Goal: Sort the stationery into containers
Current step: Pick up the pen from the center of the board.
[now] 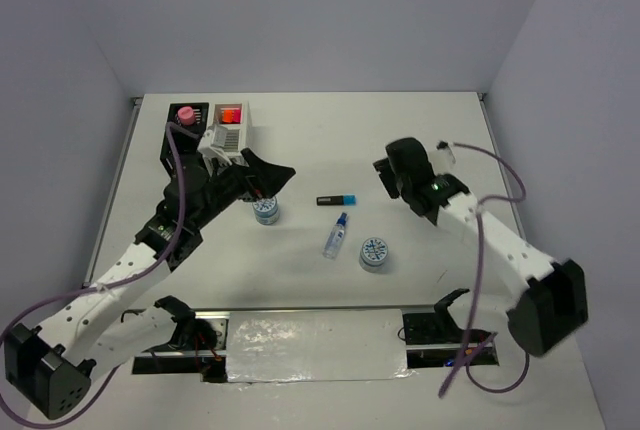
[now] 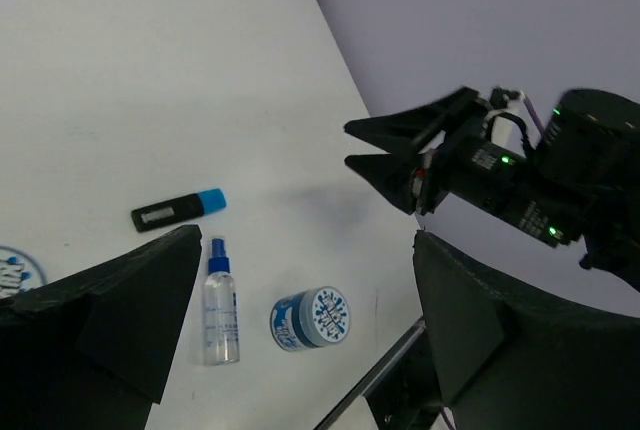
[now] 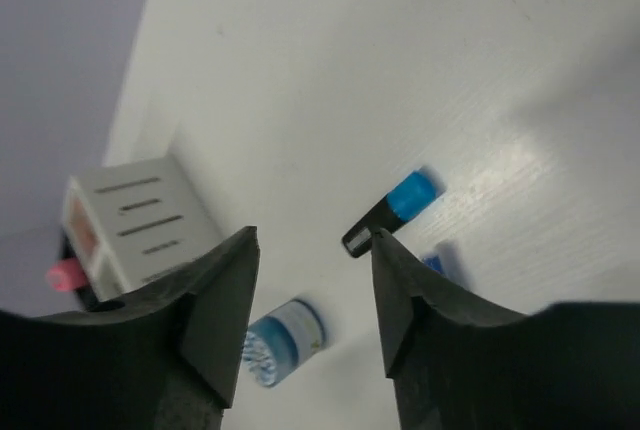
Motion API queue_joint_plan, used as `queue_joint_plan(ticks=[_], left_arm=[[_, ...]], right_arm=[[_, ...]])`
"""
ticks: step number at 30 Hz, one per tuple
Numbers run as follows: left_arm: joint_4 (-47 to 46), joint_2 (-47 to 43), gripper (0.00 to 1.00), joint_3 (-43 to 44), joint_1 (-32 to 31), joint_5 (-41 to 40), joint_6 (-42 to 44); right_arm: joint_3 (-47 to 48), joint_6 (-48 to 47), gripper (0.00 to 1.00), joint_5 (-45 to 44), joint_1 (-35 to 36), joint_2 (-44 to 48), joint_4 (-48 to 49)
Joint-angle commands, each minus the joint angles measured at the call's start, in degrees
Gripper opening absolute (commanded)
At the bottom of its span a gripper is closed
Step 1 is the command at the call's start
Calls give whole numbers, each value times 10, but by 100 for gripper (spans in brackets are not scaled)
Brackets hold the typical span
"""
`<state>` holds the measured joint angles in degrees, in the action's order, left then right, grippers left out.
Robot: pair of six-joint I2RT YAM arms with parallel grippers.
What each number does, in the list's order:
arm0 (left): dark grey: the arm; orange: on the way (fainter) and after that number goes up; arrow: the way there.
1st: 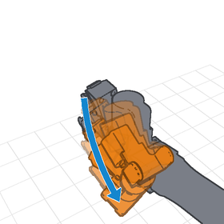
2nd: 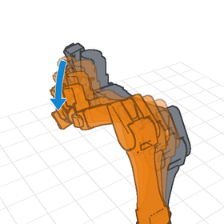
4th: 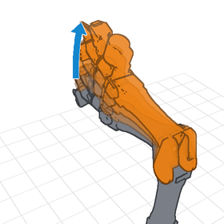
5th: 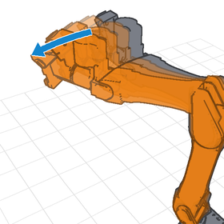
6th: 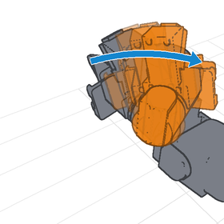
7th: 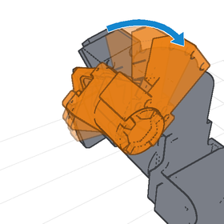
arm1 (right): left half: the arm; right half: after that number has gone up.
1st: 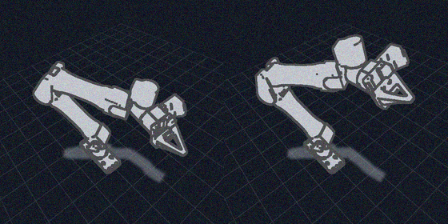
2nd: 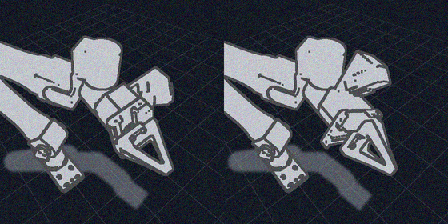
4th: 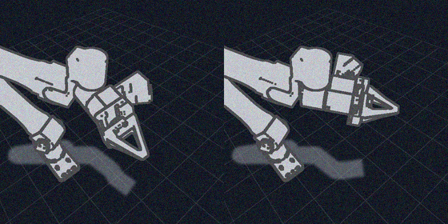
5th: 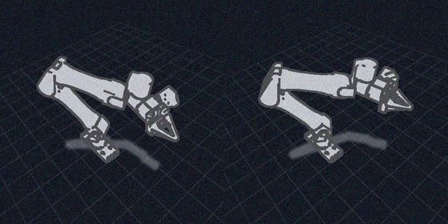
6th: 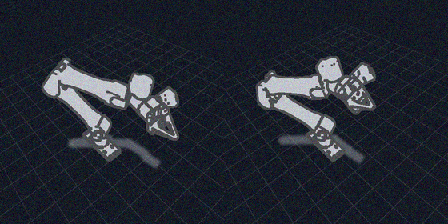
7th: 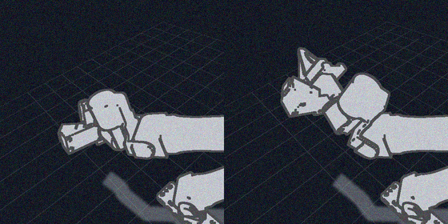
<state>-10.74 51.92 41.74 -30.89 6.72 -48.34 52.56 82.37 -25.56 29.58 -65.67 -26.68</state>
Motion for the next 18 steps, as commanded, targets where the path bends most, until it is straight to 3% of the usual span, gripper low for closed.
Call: queue_joint_plan(ticks=[1,2,3,4,6,9,11,18], left_arm=[[103,-43,99,60,-2,-93,17],[132,-61,99,71,-2,-102,33],[175,-73,99,76,-3,-110,39],[194,-84,99,77,-3,-129,46],[242,-109,99,84,-3,-133,71],[297,-109,99,102,-2,-123,115],[317,-104,99,111,-2,-98,140],[368,-135,99,84,-2,-77,171]], right_arm=[[134,-242,59,98,-19,-126,40],[175,-315,69,130,-19,-164,-24],[244,-325,86,122,-15,-230,-63],[258,-335,93,118,-13,-252,-89],[246,-340,94,127,0,-269,-81],[216,-268,97,50,25,-250,-92],[204,-172,100,26,35,-242,-116],[286,38,99,17,58,-329,-257]])
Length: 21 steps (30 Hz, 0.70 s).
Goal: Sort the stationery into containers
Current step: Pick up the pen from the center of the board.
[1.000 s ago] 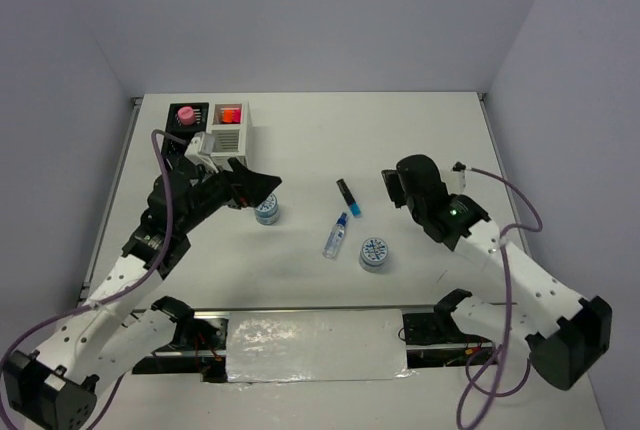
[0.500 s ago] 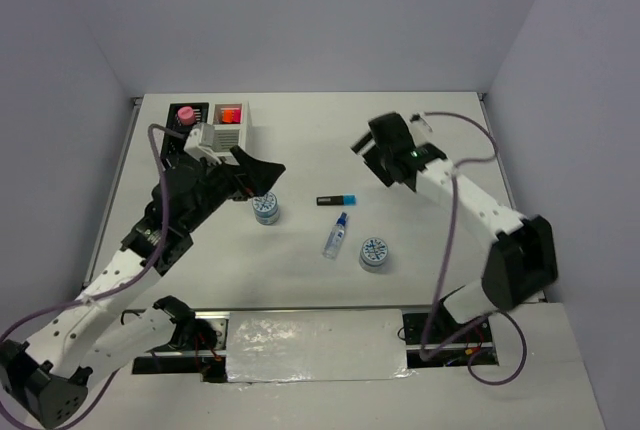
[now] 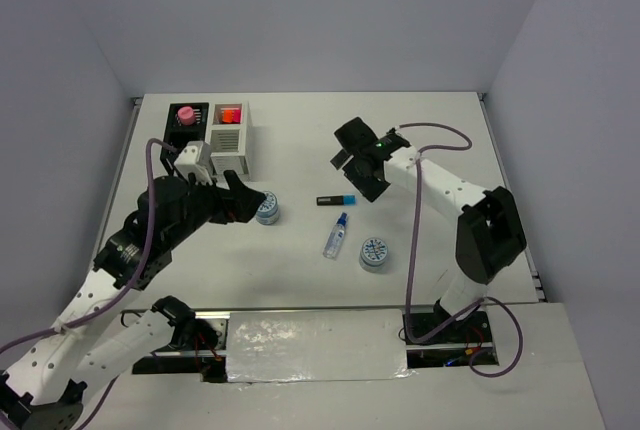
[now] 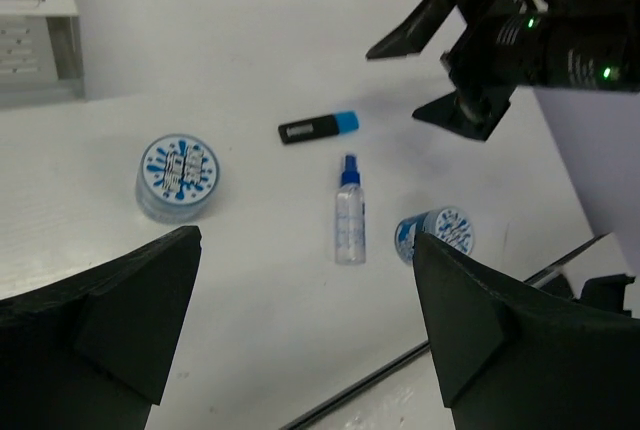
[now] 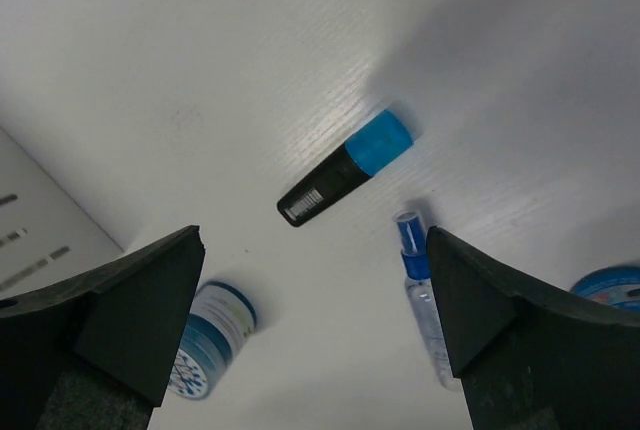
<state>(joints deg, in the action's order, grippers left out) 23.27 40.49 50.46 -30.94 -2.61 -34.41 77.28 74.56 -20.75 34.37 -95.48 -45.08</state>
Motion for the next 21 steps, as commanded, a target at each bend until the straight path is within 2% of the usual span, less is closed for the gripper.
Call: queue_joint_plan(ticks=[1,6,11,21], left_arm=[[33,-30,99,-11,-2,20,36],[55,-50,99,-19,-2,22,48],[76,-68,99,-24,-2,33,60],[49,-111,99,-47,-3,93,73]], right_arm=[[33,130,98,-28,13,-42,-70],[15,182,88,-9,42,-58,-19],[80,226,83,-16,69,-114,-51],[126,310,72,-29,69,-194,-111]])
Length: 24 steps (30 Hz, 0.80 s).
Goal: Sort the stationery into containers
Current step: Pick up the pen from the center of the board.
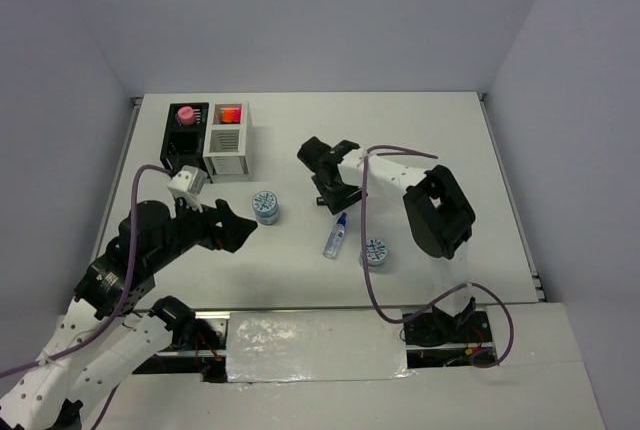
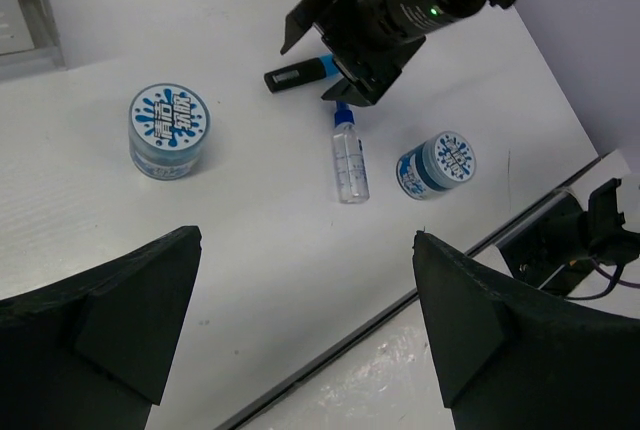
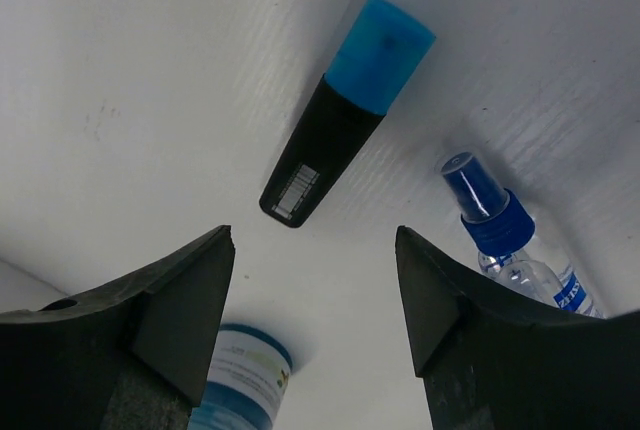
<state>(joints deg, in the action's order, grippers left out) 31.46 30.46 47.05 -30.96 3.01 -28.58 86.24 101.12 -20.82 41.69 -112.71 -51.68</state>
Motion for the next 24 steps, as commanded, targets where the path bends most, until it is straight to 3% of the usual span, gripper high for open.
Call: queue_joint_plan(ticks=[1,14,17,24], left_arm=[[-35,-14,99,-15,-2,41,15],[-45,-25,99,-28,-2,46,14],[-42,-20,99,-27,-2,42,14],[-40,-37,99,-29,-2,33,11]], right_arm=[[55,46,72,-29,-5,-29,-52],[104,30,68,18,-24,-104,-78],[104,27,61,32,-26,-113,-82],[88,12,25,53,-33,-130,-74]])
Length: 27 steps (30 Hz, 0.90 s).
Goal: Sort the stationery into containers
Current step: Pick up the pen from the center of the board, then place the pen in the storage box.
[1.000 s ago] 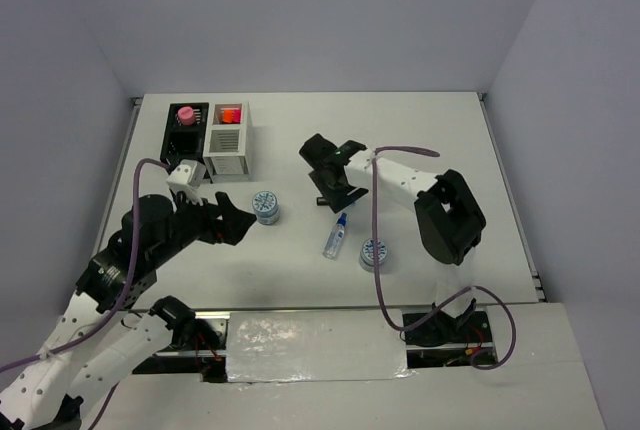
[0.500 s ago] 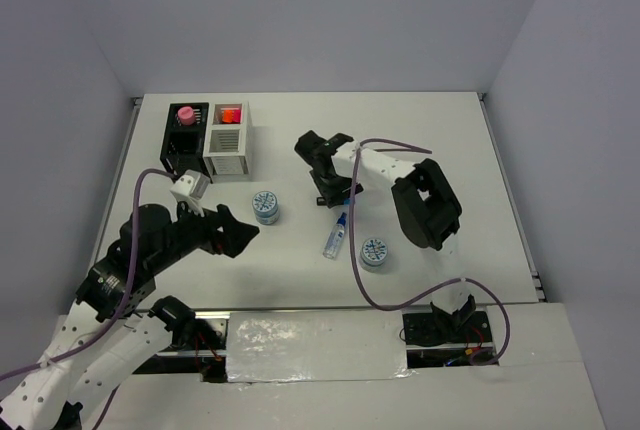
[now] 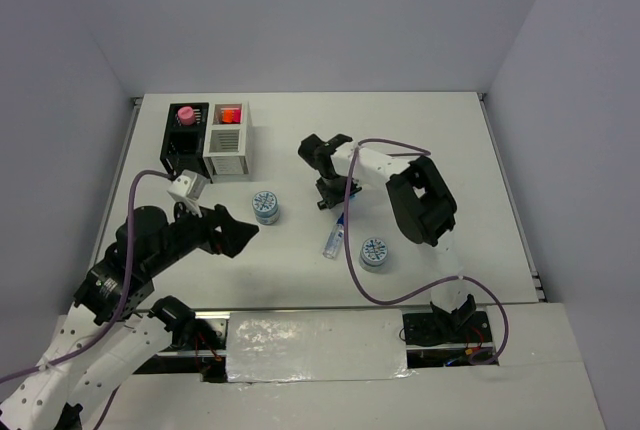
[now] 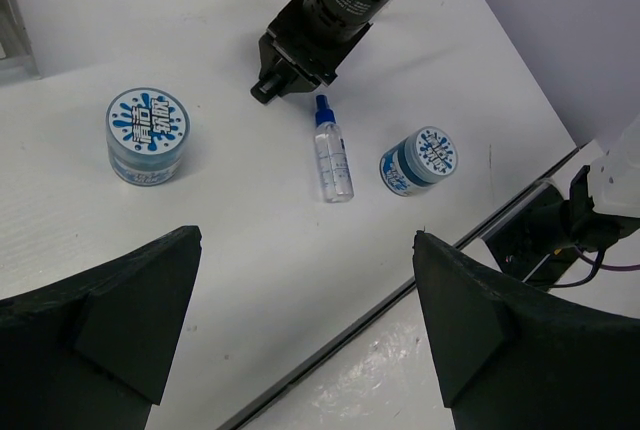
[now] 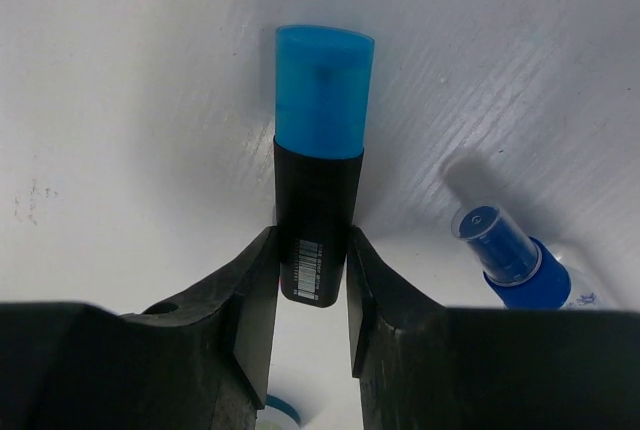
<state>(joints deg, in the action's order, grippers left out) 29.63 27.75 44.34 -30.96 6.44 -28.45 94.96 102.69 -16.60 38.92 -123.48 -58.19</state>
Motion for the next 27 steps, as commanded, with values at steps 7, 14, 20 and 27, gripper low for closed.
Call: queue_joint_plan(ticks=[7,14,20,27], left_arm=[[-14,-9,99,1,-2,-30,1],[10,-9,99,22,-2,-117,-23],[62,7,99,73,-2,-241,-98],[-25,98,99,130,-2,-179,-144]], right_arm=[[22,-164,0,12,-16,-33,118],[88,-440,0,-13,-25,2,222],[-20,-615,0,-13,-19,132,324],[-237,-838,0,126,46,344,490]])
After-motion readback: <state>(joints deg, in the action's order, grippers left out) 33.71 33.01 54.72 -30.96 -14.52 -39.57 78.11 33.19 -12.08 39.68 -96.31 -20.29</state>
